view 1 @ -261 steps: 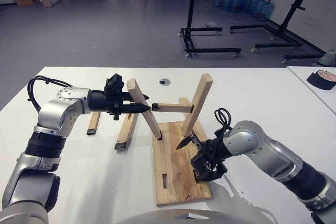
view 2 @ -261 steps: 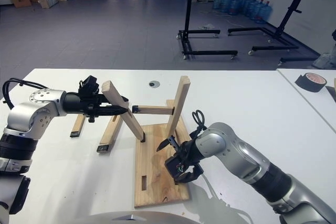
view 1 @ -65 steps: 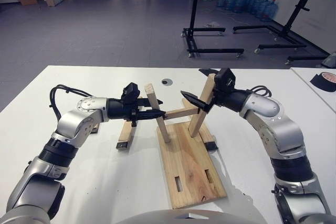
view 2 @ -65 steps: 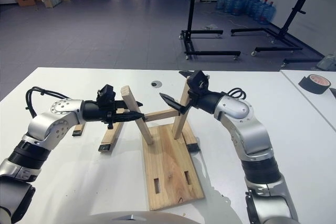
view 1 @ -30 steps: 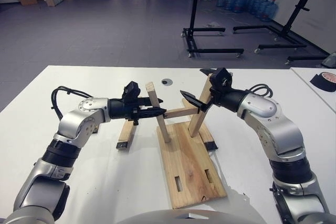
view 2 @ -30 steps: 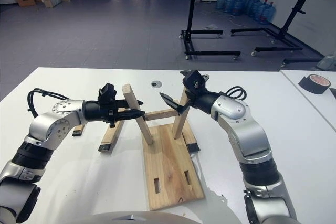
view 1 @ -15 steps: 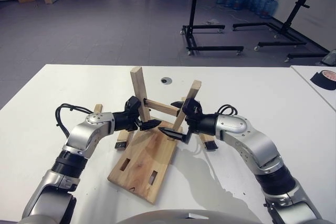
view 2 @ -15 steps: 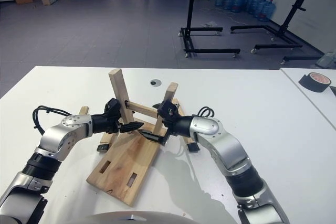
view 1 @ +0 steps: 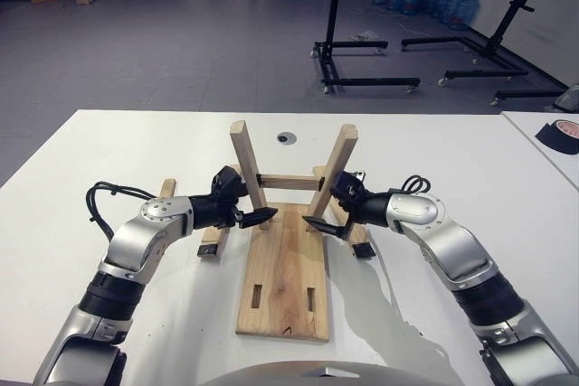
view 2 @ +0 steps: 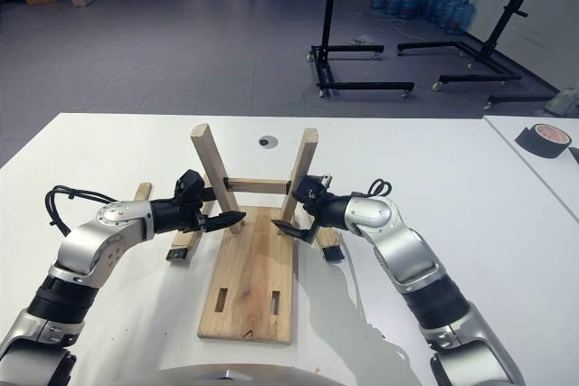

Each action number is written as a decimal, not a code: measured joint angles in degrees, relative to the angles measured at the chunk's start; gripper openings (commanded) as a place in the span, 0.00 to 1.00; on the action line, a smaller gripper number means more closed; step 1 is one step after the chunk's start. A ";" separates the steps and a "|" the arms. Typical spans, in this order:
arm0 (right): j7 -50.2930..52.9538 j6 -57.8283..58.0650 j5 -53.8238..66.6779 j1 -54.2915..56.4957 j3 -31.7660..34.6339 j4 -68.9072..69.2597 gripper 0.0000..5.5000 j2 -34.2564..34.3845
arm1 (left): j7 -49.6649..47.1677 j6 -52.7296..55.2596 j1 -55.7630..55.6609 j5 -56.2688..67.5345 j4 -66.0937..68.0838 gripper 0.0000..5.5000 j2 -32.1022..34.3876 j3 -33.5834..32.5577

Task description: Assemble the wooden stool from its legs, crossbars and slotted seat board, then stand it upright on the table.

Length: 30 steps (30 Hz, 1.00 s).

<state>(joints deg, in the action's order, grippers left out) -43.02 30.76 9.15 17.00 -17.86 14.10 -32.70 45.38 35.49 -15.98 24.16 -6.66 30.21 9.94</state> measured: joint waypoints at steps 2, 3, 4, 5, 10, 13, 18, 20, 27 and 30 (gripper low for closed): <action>-1.44 0.37 1.02 -0.39 0.72 0.35 0.98 -0.59 | -0.59 0.05 0.95 0.04 -1.35 0.75 0.02 -0.99; -2.10 0.43 1.32 -0.65 1.26 0.81 0.98 -0.92 | -0.89 0.10 1.73 0.20 -2.46 0.75 0.02 -1.83; -2.73 0.50 2.04 -0.97 1.87 1.43 0.98 -1.66 | -1.28 0.18 2.63 0.32 -3.72 0.75 0.08 -2.60; -3.32 0.70 2.19 -1.40 2.39 2.08 0.98 -2.36 | -1.72 0.28 3.71 0.55 -5.13 0.75 0.08 -3.68; -5.76 2.55 3.17 -7.60 4.39 4.86 0.98 -6.97 | -4.23 2.45 11.28 4.25 -14.18 0.75 0.90 -10.75; -4.10 3.15 4.45 -12.93 8.56 7.53 0.98 -7.65 | -5.37 2.49 17.66 5.09 -18.59 0.75 2.78 -15.93; 6.44 4.43 11.93 -17.91 20.18 11.25 0.98 2.66 | -17.02 -5.07 23.54 -2.20 -15.08 0.75 -1.65 -21.80; 11.26 4.11 13.35 -20.33 21.93 12.42 0.98 7.75 | -22.78 -7.14 23.44 -5.03 -11.05 0.75 -4.29 -23.39; 19.02 -1.92 10.75 -24.76 22.15 10.94 0.98 13.71 | -29.85 -11.62 21.49 -11.02 -0.71 0.75 -6.69 -24.17; 19.65 -2.37 10.47 -24.87 21.74 10.36 0.98 14.49 | -29.80 -10.89 19.51 -11.76 2.35 0.75 -6.71 -22.73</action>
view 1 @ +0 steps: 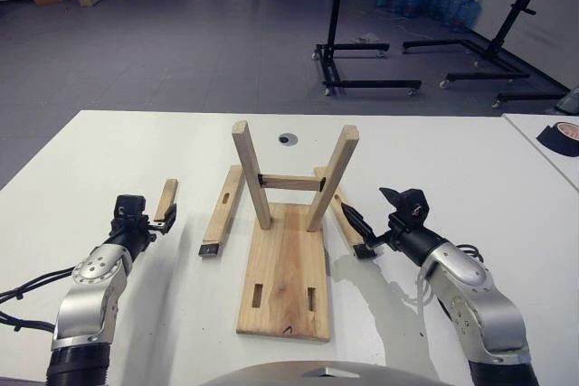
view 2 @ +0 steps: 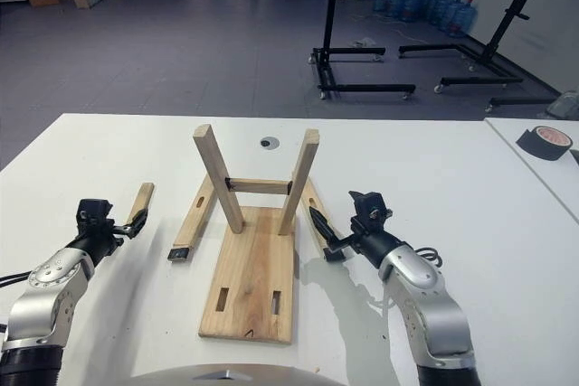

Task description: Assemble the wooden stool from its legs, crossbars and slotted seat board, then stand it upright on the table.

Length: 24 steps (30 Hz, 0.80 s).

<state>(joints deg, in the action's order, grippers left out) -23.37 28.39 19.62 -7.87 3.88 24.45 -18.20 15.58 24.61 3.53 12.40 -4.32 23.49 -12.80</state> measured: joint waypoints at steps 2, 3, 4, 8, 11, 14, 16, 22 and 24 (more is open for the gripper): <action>0.52 0.01 0.01 -0.02 -0.09 -0.29 0.98 0.24 | 0.07 0.91 -0.85 -0.51 2.71 0.75 -0.05 0.94; 0.60 0.01 0.01 -0.06 -0.26 -0.30 0.98 0.26 | 0.06 1.08 -1.17 -0.81 4.52 0.75 -0.04 1.17; 0.58 0.12 0.05 -0.17 -0.70 -0.29 0.98 0.33 | 0.08 1.40 -1.54 -1.19 6.46 0.72 -0.09 1.35; 0.42 0.57 0.17 -0.20 -1.72 -0.25 0.98 0.43 | -0.25 4.15 -4.03 -0.76 9.56 0.63 -0.10 0.69; 0.41 1.33 0.19 -0.20 -1.76 -0.22 0.98 0.16 | -0.24 5.40 -4.14 0.83 9.86 0.52 -0.49 -0.96; 0.42 2.35 1.33 -0.20 -1.57 0.43 0.98 0.23 | -0.33 5.47 -3.72 0.80 9.80 0.45 -0.62 -0.92; 0.42 3.70 3.02 -0.13 -1.26 1.05 0.98 0.46 | -0.41 5.38 -3.19 0.73 9.53 0.39 -0.62 -0.80; 0.23 4.64 5.31 -0.18 -1.24 2.15 0.78 1.01 | -0.55 3.64 -2.42 0.78 8.89 0.24 -1.95 -0.47; 0.21 4.70 5.78 -0.32 -1.46 2.30 0.72 1.09 | -0.85 1.73 -2.11 0.80 8.51 0.23 -2.63 -0.72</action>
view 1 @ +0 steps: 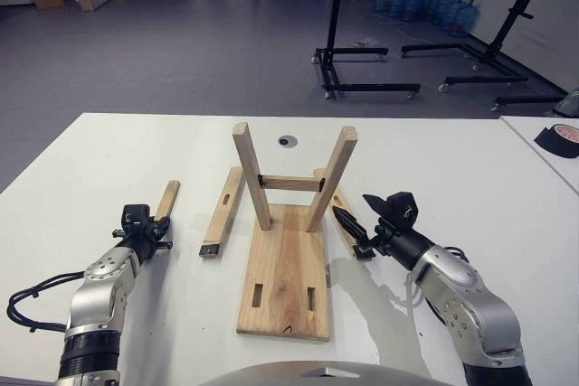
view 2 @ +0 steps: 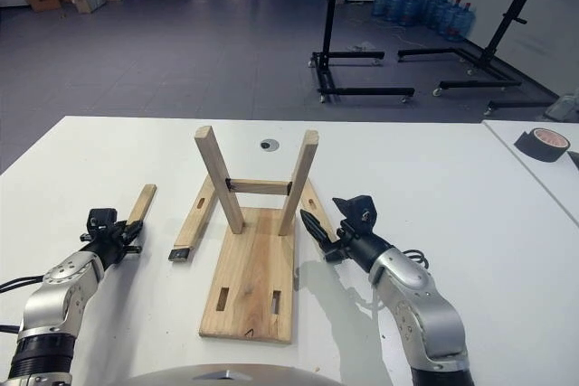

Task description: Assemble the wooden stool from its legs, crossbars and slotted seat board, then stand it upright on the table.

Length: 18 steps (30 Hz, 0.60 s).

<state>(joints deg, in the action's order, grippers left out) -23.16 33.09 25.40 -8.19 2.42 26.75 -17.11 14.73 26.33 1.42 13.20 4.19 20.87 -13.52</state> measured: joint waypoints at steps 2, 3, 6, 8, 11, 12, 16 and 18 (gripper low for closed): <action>-0.38 0.05 0.46 -0.23 -0.08 0.12 0.71 0.00 | -0.44 -2.84 0.86 1.01 -0.62 0.23 -2.00 -1.41; -0.49 0.09 0.55 -0.27 -0.15 0.28 0.71 -0.01 | -0.45 -4.56 1.46 2.09 -1.31 0.23 -3.49 -2.28; -0.86 0.37 0.62 -0.27 -0.23 0.47 0.71 -0.05 | -0.77 -9.42 1.25 4.85 -5.54 0.23 -5.34 -5.55; -0.91 0.47 0.61 -0.15 -0.28 0.40 0.71 -0.08 | -1.23 -13.18 0.21 7.83 -9.12 0.23 -5.89 -8.94; -0.93 0.50 0.62 0.85 -0.25 -0.37 0.71 -0.01 | 1.54 -18.28 -1.86 15.01 -20.73 0.23 -5.69 -12.17; -1.22 0.78 2.19 1.04 0.11 -0.22 0.71 0.04 | 4.06 -18.46 -2.12 16.38 -23.86 0.23 -4.39 -11.50; -4.69 8.87 19.72 1.05 4.00 2.76 0.71 0.49 | 16.42 -19.59 1.70 14.23 -32.43 0.23 1.44 -0.55; -5.56 13.31 33.35 1.07 6.48 4.15 0.71 0.55 | 19.59 -23.65 4.01 6.26 -32.76 0.23 4.00 5.63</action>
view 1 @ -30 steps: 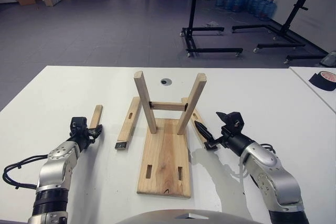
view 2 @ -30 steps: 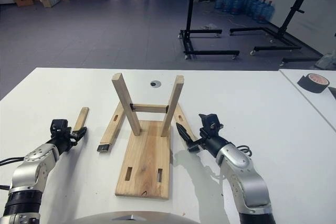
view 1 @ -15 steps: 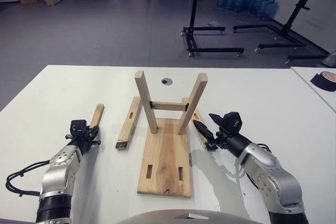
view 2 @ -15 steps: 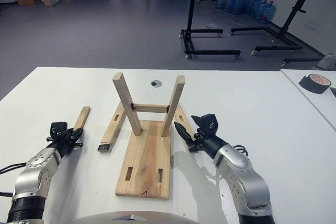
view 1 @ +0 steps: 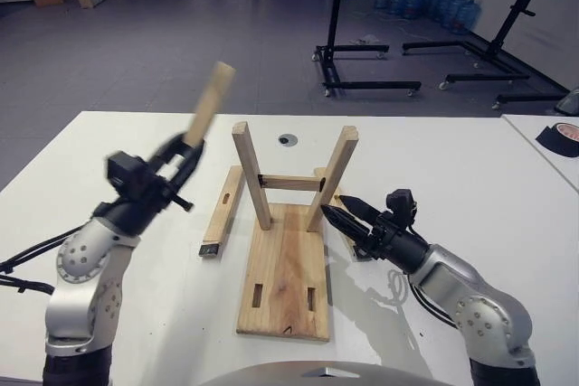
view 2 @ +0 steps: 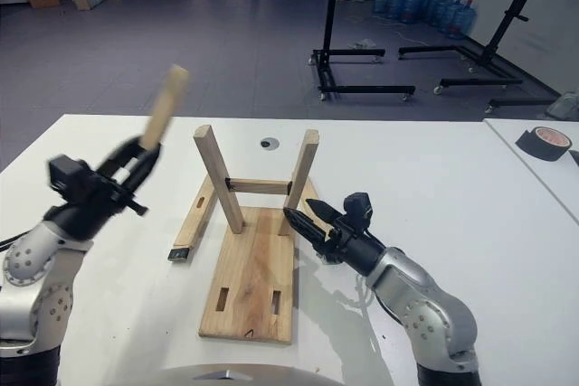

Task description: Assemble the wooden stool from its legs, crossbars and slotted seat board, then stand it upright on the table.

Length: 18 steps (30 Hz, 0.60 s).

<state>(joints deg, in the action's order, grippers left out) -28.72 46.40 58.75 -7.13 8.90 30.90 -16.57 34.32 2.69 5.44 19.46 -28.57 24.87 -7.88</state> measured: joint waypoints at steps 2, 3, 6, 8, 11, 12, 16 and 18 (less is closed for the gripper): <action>1.28 2.35 10.38 0.68 1.87 -0.06 0.71 0.07 | 2.06 -4.08 1.48 -5.13 1.09 0.23 1.17 3.81; 3.11 2.91 15.74 1.76 2.48 -0.61 0.71 0.22 | 3.09 -6.21 1.65 -6.88 2.45 0.23 1.64 5.00; 8.78 3.04 22.88 5.55 2.26 -3.70 0.71 2.30 | 5.40 -10.26 1.09 -8.42 4.54 0.23 2.73 7.07; 11.66 2.11 24.86 7.05 1.49 -4.99 0.71 3.83 | 6.85 -11.98 0.25 -8.45 5.05 0.23 2.97 8.23; 14.34 0.97 25.16 7.66 -0.56 -6.03 0.71 5.62 | 9.05 -13.55 -0.79 -8.53 5.58 0.23 3.68 10.10; 15.00 0.69 24.61 7.73 -1.32 -6.45 0.71 6.27 | 10.11 -14.07 -0.97 -8.76 5.93 0.23 4.34 10.79; 16.82 -0.73 24.45 8.06 -3.01 -7.68 0.67 8.58 | 12.43 -14.28 -3.01 -8.77 6.47 0.23 6.10 11.80; 16.91 -1.44 21.97 9.07 -4.76 -7.80 0.61 8.62 | 12.74 -14.32 -3.96 -8.79 6.57 0.23 6.29 12.43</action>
<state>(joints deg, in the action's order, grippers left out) -11.81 44.96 80.72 1.95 4.13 23.11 -7.95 47.06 -11.64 1.48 10.68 -22.00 31.16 4.54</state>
